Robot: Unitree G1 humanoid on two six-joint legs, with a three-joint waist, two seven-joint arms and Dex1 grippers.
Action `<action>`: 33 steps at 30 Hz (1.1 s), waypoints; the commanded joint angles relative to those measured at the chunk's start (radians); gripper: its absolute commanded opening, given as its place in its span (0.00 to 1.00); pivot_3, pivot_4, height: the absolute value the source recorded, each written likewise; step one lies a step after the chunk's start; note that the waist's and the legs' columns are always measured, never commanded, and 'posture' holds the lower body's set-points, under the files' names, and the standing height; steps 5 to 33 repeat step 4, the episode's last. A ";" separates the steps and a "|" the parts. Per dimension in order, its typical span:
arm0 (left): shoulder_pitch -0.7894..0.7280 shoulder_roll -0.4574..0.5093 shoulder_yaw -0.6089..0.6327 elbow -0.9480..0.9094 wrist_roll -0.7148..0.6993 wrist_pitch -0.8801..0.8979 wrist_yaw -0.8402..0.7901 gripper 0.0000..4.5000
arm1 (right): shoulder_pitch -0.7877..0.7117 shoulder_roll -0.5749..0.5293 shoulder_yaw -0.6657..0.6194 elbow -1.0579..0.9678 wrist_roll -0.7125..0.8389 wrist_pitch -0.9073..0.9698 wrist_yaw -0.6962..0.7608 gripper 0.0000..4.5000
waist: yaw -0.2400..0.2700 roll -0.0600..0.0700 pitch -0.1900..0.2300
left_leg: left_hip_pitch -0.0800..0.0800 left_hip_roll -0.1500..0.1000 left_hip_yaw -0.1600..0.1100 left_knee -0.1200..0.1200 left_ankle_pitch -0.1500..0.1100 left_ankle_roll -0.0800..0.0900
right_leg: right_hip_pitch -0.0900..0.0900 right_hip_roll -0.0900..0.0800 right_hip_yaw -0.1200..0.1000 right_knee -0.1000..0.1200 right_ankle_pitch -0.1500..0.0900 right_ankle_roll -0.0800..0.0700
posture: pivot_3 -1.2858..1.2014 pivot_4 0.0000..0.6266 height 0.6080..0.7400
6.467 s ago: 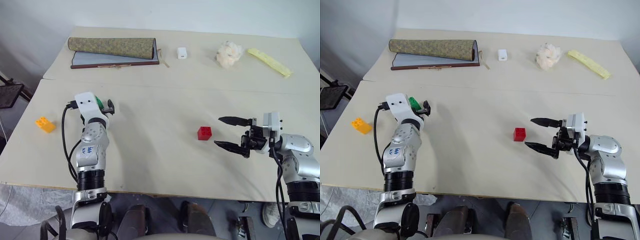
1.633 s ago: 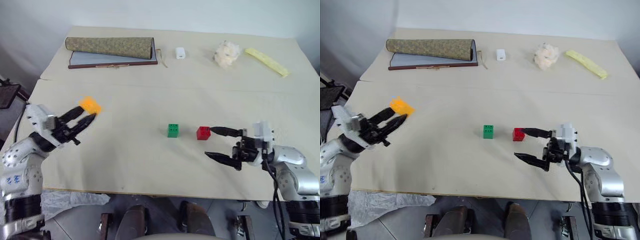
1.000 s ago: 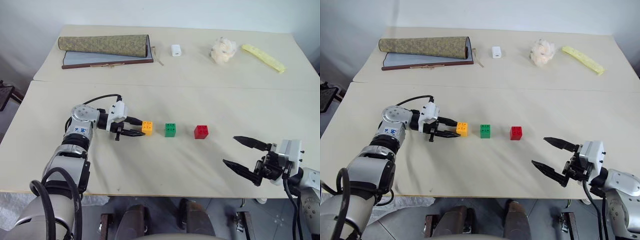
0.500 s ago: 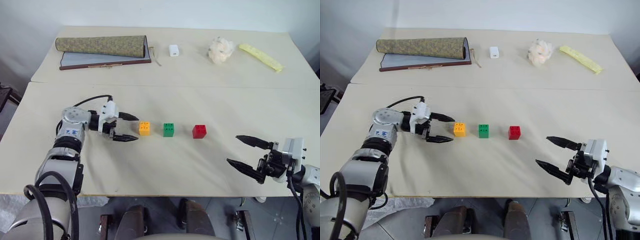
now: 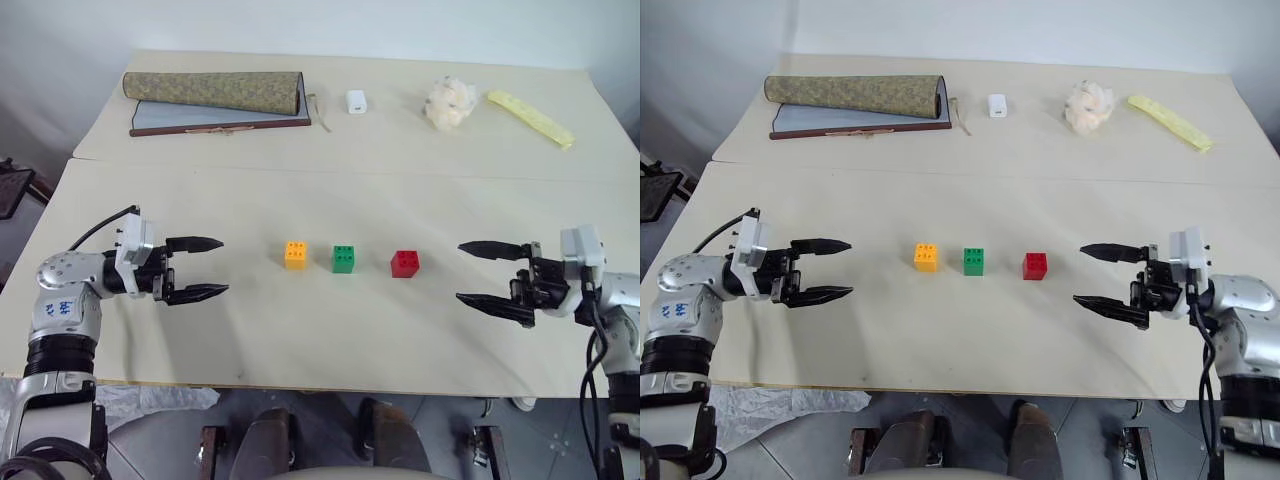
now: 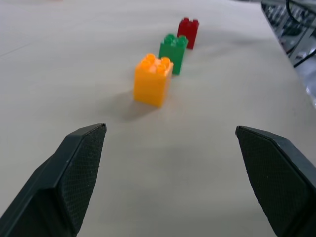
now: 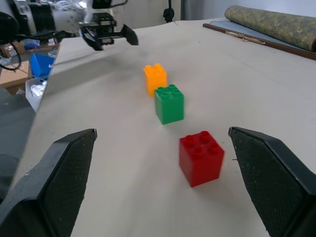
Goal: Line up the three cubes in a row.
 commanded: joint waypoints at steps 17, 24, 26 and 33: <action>-0.008 0.018 0.044 -0.041 -0.008 0.004 0.063 0.99 | -0.043 -0.048 0.077 0.063 0.045 -0.051 0.075 1.00 | -0.001 0.000 0.000 | 0.000 0.000 -0.001 0.000 0.000 0.000 | 0.000 0.000 -0.001 0.000 0.000 0.000 | 0.52 0.24 1.00; -0.008 0.018 0.044 -0.041 -0.008 0.004 0.063 0.99 | -0.043 -0.048 0.077 0.063 0.045 -0.051 0.075 1.00 | -0.001 0.000 0.000 | 0.000 0.000 -0.001 0.000 0.000 0.000 | 0.000 0.000 -0.001 0.000 0.000 0.000 | 0.52 0.24 1.00; -0.008 0.018 0.044 -0.041 -0.008 0.004 0.063 0.99 | -0.043 -0.048 0.077 0.063 0.045 -0.051 0.075 1.00 | -0.001 0.000 0.000 | 0.000 0.000 -0.001 0.000 0.000 0.000 | 0.000 0.000 -0.001 0.000 0.000 0.000 | 0.52 0.24 1.00; -0.008 0.018 0.044 -0.041 -0.008 0.004 0.063 0.99 | -0.043 -0.048 0.077 0.063 0.045 -0.051 0.075 1.00 | -0.001 0.000 0.000 | 0.000 0.000 -0.001 0.000 0.000 0.000 | 0.000 0.000 -0.001 0.000 0.000 0.000 | 0.52 0.24 1.00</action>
